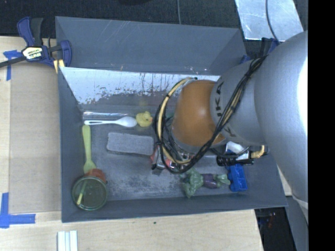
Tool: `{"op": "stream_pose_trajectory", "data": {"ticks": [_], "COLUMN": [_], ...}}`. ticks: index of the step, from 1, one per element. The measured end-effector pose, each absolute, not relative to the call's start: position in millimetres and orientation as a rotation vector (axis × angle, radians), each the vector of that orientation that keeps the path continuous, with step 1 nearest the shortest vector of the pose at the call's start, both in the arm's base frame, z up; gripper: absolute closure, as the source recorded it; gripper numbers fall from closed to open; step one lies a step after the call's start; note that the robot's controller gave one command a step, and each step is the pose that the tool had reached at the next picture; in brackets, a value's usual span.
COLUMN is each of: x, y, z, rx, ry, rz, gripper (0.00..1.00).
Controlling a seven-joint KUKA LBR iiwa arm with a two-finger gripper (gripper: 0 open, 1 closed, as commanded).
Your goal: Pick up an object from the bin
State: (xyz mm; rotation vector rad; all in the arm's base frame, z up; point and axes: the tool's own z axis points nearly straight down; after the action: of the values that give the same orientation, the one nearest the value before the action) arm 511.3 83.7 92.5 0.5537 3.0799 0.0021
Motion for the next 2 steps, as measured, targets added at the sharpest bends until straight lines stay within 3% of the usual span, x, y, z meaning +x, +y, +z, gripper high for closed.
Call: {"op": "stream_pose_trajectory", "data": {"ticks": [1,2], "x": [504.4,506.2], "y": [83,77], "z": [107,170], "rx": [0.484,0.517], "ry": [3.092,3.089], "rz": [0.002,0.001], "gripper": [1.00,1.00]}}
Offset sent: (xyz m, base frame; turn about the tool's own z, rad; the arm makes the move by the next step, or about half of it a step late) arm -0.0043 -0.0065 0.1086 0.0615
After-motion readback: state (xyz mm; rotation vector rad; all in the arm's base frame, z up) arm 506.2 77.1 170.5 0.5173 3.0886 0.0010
